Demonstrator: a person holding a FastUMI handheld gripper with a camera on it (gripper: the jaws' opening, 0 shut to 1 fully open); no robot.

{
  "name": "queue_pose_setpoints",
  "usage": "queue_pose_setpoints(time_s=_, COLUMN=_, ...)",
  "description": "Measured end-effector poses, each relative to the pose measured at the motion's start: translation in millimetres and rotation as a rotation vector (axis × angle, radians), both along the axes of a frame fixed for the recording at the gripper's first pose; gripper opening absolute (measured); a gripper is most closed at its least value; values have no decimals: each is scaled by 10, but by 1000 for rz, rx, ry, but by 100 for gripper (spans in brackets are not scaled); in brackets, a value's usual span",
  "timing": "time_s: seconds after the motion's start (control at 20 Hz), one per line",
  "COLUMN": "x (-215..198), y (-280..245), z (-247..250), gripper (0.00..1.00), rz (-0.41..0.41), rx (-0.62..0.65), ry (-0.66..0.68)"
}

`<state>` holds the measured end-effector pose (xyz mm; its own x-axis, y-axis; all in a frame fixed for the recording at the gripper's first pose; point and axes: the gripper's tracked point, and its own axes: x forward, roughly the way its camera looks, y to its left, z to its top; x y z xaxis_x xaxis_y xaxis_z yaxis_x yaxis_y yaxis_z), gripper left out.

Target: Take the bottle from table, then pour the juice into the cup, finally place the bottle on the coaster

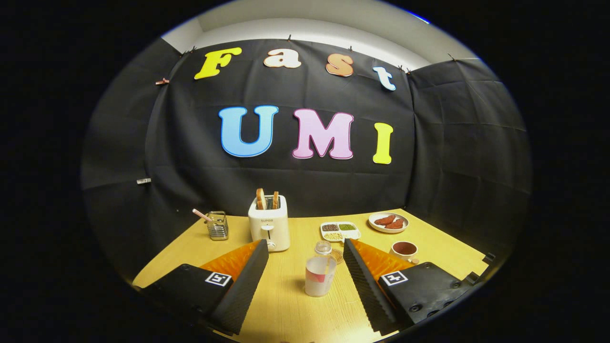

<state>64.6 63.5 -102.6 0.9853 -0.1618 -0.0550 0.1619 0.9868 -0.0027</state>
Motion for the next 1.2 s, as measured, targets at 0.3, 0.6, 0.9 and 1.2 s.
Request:
queue_pose_setpoints(time_s=0.3, x=298, y=-137, z=-424, gripper=97, rz=2, rx=-42, ry=63)
queue_pose_setpoints(time_s=0.6, x=659, y=-267, z=-671, gripper=98, rz=24, rx=-53, ry=88)
queue_pose_setpoints(time_s=0.9, x=917, y=-382, z=-1043, gripper=98, rz=1, rx=-79, ry=139)
queue_pose_setpoints(time_s=1.2, x=1133, y=-479, z=-1274, gripper=98, rz=-35, rx=-53, ry=151)
